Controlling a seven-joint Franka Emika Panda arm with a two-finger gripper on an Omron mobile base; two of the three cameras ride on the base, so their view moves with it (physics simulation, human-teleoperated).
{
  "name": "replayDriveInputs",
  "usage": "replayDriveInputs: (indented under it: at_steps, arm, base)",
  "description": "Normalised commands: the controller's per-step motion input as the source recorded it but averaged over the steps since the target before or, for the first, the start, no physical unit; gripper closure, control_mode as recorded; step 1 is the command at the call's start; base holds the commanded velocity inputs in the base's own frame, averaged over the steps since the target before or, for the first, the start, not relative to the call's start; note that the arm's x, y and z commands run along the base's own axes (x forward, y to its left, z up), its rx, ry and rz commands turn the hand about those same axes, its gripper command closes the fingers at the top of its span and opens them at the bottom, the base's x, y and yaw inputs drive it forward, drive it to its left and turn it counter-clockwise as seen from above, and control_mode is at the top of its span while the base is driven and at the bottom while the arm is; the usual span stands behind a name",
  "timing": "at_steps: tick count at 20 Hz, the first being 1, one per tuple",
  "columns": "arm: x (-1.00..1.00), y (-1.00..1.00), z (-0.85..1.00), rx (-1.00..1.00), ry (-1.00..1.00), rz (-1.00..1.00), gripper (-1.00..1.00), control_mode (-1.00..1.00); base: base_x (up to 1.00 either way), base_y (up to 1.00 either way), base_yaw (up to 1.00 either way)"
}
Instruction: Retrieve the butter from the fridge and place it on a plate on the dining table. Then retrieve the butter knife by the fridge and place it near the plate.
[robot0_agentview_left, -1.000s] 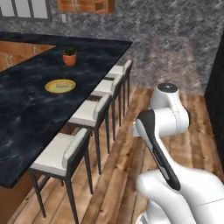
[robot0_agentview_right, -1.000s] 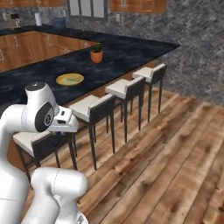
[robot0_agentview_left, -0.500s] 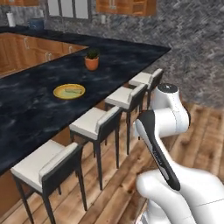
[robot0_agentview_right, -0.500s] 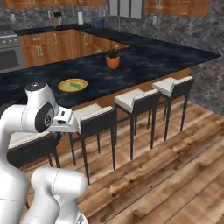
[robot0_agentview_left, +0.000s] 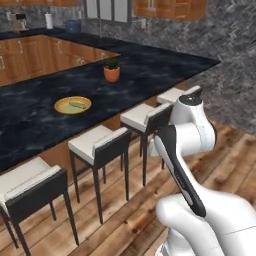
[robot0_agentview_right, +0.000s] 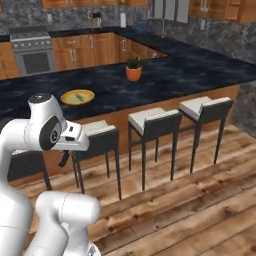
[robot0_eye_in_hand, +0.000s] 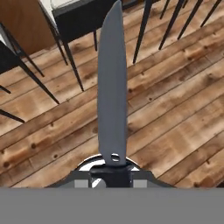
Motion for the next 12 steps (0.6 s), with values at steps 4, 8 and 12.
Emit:
replayDriveInputs:
  at_steps: [4,8,12]
  arm:
    - [0.0,0.0,0.0,0.0,0.0,0.0,1.0,1.0]
    - [0.0,0.0,0.0,0.0,0.0,0.0,1.0,1.0]
    - [0.0,0.0,0.0,0.0,0.0,0.0,1.0,1.0]
  base:
    - [0.08,-0.75,0.42]
    - [0.23,-0.55,0.45]
    - [0.38,-0.48,0.47]
